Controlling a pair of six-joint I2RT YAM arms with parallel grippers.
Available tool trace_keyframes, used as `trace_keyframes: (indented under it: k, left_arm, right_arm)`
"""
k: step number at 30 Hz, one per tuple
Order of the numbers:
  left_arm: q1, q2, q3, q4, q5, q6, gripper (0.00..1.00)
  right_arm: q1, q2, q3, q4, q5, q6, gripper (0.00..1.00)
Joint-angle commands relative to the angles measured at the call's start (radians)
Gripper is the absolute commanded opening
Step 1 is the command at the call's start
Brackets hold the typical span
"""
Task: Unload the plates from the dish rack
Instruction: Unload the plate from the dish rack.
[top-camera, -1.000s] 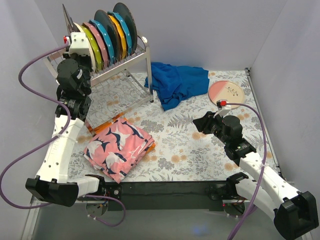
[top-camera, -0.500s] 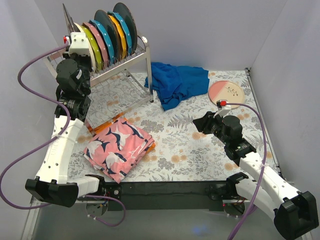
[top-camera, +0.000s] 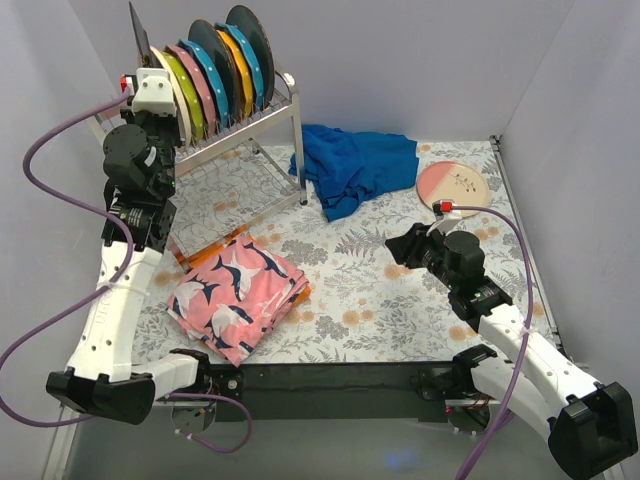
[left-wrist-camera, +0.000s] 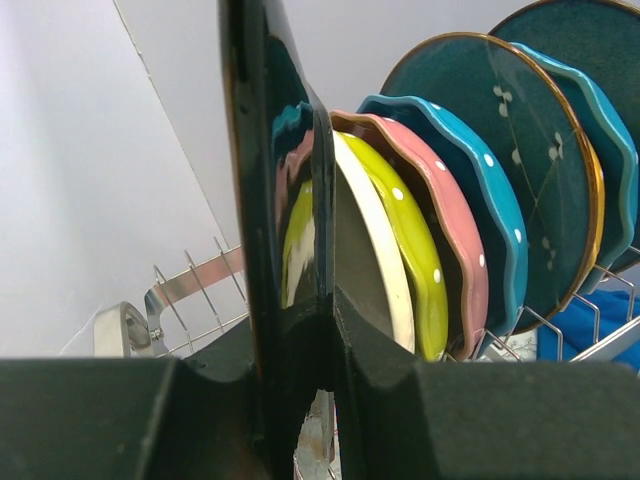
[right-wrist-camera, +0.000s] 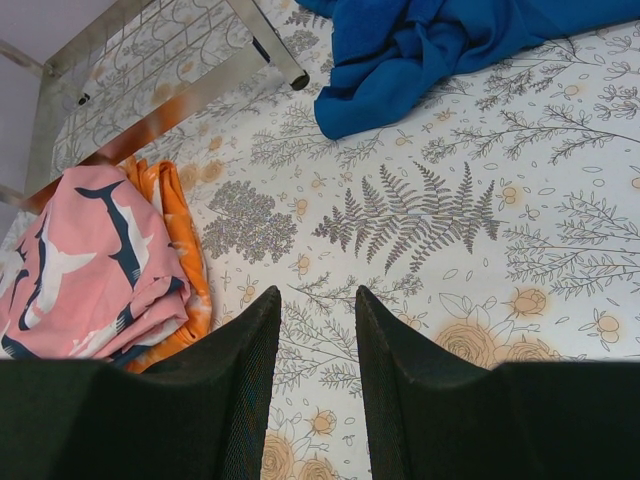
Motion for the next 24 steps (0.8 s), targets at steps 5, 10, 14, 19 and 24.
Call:
trace_keyframes:
  k: [5, 10, 14, 19, 24]
  left_arm:
    - [-0.028, -0.097, 0.029, 0.136, 0.147, 0.016, 0.00]
    - [-0.028, -0.132, -0.014, 0.140, 0.141, -0.007, 0.00]
    - [-0.026, -0.162, -0.085, 0.163, 0.140, -0.028, 0.00]
    - [-0.028, -0.177, -0.131, 0.171, 0.132, -0.021, 0.00]
    - [-0.028, -0.192, -0.129, 0.173, 0.135, -0.016, 0.00]
  right_arm:
    - [0.005, -0.013, 0.019, 0.016, 0.016, -0.020, 0.42]
    - [0.007, -0.015, 0.019, 0.016, 0.016, -0.022, 0.42]
    - [0.008, -0.016, 0.020, 0.016, 0.016, -0.022, 0.42]
    - [0.008, -0.022, 0.019, 0.015, 0.018, -0.022, 0.42]
    - [0.007, -0.027, 0.020, 0.013, 0.019, -0.023, 0.42]
